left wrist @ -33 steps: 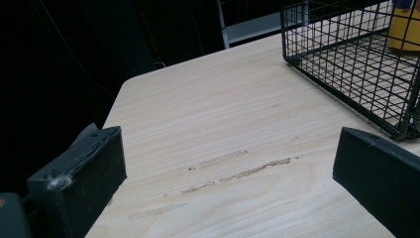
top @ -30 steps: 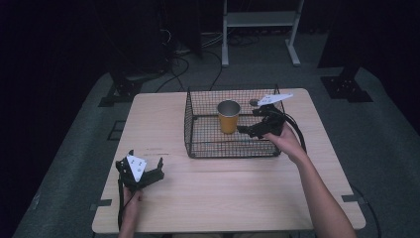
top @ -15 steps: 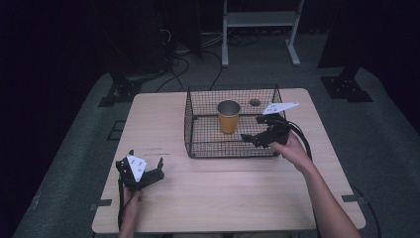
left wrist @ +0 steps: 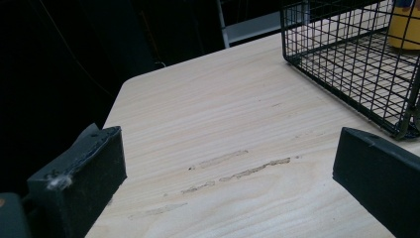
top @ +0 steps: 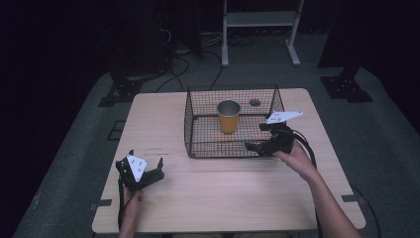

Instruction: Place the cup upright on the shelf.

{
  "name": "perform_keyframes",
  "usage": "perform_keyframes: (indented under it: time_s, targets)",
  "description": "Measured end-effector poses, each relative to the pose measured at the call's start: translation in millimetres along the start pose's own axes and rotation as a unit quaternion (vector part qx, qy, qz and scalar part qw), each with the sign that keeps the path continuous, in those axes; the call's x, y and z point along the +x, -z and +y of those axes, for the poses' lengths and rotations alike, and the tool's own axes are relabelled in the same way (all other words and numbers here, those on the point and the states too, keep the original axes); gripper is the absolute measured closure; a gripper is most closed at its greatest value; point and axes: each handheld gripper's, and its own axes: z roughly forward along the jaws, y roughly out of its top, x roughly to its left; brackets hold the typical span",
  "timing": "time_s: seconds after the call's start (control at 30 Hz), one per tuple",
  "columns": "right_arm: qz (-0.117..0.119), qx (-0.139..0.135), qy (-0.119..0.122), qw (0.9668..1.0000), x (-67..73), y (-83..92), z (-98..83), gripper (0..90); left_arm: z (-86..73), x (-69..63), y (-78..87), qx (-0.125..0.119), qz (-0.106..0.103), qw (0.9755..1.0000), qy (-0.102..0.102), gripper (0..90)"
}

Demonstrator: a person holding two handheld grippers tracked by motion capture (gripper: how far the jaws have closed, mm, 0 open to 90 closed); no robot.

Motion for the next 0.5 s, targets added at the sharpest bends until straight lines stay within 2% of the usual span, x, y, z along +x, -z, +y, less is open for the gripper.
perform_keyframes:
  time_s: [0.33,0.5]
  targets:
    - [-0.001,0.009,0.002,1.0000,6.1,6.4,-13.7,0.0,0.0,-0.1,0.0,0.000,0.000,1.0000,0.000,0.0]
    - [0.003,0.005,-0.004,1.0000,7.7,10.4,-23.3,0.0,-0.1,-0.1,0.0,-0.001,0.000,1.0000,0.000,0.0]
